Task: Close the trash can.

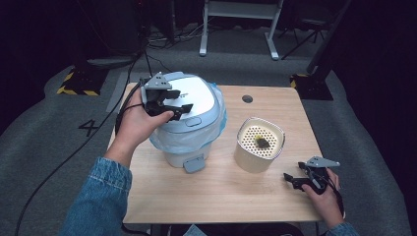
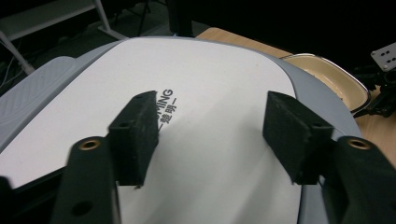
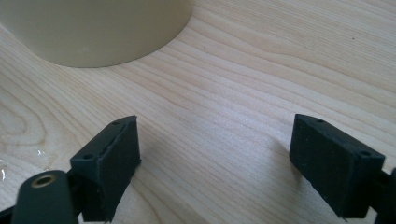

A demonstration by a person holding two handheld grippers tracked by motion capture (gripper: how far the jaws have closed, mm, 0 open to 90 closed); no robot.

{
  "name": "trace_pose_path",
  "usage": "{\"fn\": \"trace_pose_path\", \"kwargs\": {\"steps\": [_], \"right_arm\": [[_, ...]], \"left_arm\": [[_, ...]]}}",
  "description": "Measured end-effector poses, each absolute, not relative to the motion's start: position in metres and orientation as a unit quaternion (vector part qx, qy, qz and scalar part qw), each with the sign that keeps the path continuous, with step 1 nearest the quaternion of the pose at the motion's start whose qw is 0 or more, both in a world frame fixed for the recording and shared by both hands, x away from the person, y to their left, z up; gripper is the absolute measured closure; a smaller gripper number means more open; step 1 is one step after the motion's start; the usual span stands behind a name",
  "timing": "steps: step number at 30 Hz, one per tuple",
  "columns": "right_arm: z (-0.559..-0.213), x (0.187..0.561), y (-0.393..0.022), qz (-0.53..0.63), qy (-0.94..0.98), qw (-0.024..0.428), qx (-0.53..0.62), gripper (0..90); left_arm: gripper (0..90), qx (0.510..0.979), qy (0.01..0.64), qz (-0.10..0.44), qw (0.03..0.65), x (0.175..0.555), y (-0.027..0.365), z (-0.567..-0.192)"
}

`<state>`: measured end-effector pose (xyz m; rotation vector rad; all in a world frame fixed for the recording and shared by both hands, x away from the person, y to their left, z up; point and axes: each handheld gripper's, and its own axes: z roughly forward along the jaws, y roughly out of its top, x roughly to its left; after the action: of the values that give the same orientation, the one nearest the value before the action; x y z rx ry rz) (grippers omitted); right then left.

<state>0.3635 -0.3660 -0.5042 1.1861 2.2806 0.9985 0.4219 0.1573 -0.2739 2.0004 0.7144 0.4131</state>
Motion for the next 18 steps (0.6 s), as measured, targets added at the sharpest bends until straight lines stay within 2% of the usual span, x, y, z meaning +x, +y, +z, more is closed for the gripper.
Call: {"fn": "trace_pose_path", "kwargs": {"steps": [5, 18], "right_arm": [[-0.504, 0.364, -0.366, 0.355, 0.812, 0.191, 0.422, 16.2], [-0.504, 0.361, -0.364, 0.352, 0.804, 0.197, 0.436, 16.1]], "left_arm": [[29.3, 0.804, 0.292, 0.175, 0.489, 0.406, 0.155, -0.267], [29.3, 0.801, 0.300, 0.170, 0.489, 0.358, 0.157, -0.268]]}}
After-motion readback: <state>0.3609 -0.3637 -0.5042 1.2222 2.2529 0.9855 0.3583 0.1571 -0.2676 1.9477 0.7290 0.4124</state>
